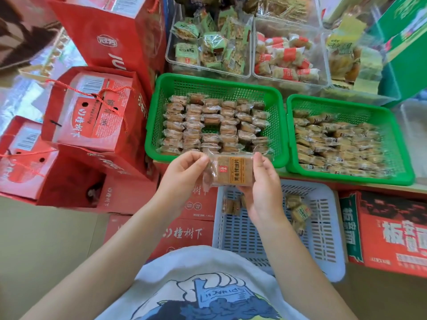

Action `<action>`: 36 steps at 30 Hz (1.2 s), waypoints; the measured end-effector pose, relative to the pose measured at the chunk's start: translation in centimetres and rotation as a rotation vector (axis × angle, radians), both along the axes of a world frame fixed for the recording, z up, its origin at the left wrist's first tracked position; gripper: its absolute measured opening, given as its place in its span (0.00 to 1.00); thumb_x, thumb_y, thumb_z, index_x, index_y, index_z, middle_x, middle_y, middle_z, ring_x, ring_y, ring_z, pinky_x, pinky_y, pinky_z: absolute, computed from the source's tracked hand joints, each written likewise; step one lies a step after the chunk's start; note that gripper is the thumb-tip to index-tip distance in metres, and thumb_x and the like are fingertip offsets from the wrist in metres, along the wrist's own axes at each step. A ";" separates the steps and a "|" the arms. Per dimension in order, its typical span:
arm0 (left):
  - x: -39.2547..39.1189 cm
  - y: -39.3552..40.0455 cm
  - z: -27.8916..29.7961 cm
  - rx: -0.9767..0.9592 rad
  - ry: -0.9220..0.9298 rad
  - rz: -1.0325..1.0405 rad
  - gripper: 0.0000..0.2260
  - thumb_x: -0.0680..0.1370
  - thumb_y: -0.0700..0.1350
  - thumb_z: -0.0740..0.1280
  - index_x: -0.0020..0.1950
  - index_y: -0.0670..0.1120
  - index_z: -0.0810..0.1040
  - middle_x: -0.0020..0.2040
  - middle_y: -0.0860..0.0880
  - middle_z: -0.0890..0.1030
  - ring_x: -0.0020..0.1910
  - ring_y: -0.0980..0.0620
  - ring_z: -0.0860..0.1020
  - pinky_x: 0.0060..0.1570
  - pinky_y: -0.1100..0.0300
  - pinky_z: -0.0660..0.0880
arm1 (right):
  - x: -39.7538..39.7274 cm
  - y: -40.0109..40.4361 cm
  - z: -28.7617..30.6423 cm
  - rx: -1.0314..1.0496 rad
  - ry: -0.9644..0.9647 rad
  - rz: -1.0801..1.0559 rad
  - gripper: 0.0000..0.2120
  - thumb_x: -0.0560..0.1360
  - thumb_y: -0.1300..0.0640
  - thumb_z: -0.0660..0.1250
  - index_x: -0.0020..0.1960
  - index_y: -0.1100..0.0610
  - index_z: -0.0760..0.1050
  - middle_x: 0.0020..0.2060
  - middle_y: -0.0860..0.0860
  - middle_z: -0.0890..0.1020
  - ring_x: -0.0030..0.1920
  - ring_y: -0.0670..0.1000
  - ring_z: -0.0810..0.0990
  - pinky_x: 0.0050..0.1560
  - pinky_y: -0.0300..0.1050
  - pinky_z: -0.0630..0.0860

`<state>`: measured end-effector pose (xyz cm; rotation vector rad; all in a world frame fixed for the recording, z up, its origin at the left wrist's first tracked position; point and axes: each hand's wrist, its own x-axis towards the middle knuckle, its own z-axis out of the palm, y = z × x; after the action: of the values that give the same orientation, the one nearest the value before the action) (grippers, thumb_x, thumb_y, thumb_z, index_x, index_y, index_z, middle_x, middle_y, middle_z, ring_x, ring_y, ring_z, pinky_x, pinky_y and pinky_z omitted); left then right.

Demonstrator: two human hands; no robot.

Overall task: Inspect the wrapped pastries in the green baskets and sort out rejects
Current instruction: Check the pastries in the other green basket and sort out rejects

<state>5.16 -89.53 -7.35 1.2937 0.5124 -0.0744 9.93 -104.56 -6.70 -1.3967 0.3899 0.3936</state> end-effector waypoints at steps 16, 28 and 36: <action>0.4 -0.8 -1.0 0.299 -0.040 0.067 0.03 0.85 0.44 0.59 0.52 0.49 0.69 0.46 0.46 0.82 0.41 0.48 0.82 0.35 0.53 0.78 | 0.6 -1.8 0.2 -0.668 -0.561 -0.023 0.09 0.85 0.56 0.56 0.48 0.56 0.70 0.34 0.46 0.72 0.31 0.40 0.70 0.31 0.33 0.66; 0.9 -1.5 -2.0 0.438 -0.027 -0.029 0.18 0.86 0.49 0.54 0.40 0.54 0.75 0.27 0.63 0.75 0.29 0.63 0.72 0.31 0.65 0.65 | 2.4 1.0 -1.1 -0.251 -0.201 -0.118 0.13 0.85 0.51 0.56 0.50 0.59 0.70 0.30 0.56 0.77 0.22 0.51 0.71 0.22 0.42 0.66; 4.8 0.9 -4.2 0.642 -0.094 0.077 0.18 0.86 0.46 0.57 0.35 0.49 0.67 0.30 0.52 0.69 0.31 0.55 0.67 0.32 0.54 0.63 | 5.2 2.9 -2.2 0.048 0.124 0.132 0.22 0.80 0.43 0.62 0.53 0.63 0.76 0.33 0.53 0.78 0.23 0.48 0.67 0.24 0.43 0.68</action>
<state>9.94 -88.65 -11.59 1.8904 0.5243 0.2331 15.10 -101.63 -8.86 -1.3588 0.3882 0.5961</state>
